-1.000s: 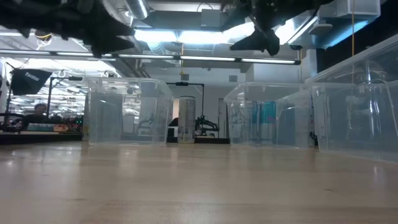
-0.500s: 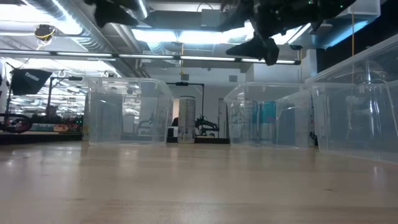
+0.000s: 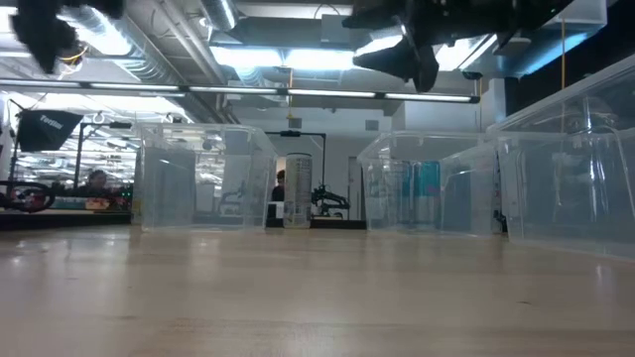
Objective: Sort soda cans
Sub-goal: Put the blue soda can into the top right transparent bin
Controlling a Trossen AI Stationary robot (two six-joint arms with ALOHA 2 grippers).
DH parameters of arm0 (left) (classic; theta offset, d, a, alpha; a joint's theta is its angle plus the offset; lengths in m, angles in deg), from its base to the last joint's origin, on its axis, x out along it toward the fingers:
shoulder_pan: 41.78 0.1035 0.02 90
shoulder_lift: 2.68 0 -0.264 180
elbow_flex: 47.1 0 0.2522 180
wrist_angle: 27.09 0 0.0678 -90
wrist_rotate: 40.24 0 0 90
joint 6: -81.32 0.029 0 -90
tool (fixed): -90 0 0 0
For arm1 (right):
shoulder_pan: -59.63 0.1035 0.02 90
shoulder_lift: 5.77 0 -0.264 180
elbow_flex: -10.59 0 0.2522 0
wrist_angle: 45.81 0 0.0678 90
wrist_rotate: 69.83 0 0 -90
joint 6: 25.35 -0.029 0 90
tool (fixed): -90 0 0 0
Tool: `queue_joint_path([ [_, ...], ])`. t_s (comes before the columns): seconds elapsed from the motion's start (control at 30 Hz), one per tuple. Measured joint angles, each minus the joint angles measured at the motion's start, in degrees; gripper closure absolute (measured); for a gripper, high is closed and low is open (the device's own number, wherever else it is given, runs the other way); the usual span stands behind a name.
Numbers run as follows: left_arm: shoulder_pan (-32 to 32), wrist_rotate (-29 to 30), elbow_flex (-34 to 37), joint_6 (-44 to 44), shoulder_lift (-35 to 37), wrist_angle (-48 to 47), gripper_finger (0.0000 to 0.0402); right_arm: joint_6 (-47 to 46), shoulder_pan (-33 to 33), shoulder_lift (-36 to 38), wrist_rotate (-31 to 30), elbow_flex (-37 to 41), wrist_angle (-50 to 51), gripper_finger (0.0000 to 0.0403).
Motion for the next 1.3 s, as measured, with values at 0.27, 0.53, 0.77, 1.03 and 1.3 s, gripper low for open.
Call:
queue_joint_path([
  [0.27,-4.7,-2.5,0.0,4.5,-1.8,18.5,0.0176,1.8,5.1,-1.7,-2.5,0.0,-2.8,0.0063],
  [0.53,-11.4,-2.5,0.0,14.8,-9.6,34.6,0.0176,5.6,8.3,-4.9,-2.4,0.0,-3.8,0.0063],
  [0.77,-16.8,-14.2,-3.9,-3.8,-15.8,29.3,0.0176,6.9,8.4,-5.1,-1.7,0.0,-4.2,0.0063],
  [1.03,-25.9,-7.9,-8.2,-29.9,-15.3,11.5,0.0176,6.4,8.4,-5.1,-1.3,0.0,-3.8,0.0063],
  [1.3,-30.3,-3.3,-4.7,-30.9,-15.4,10.0,0.0176,4.5,8.4,-5.1,-1.3,0.0,-4.2,0.0063],
])
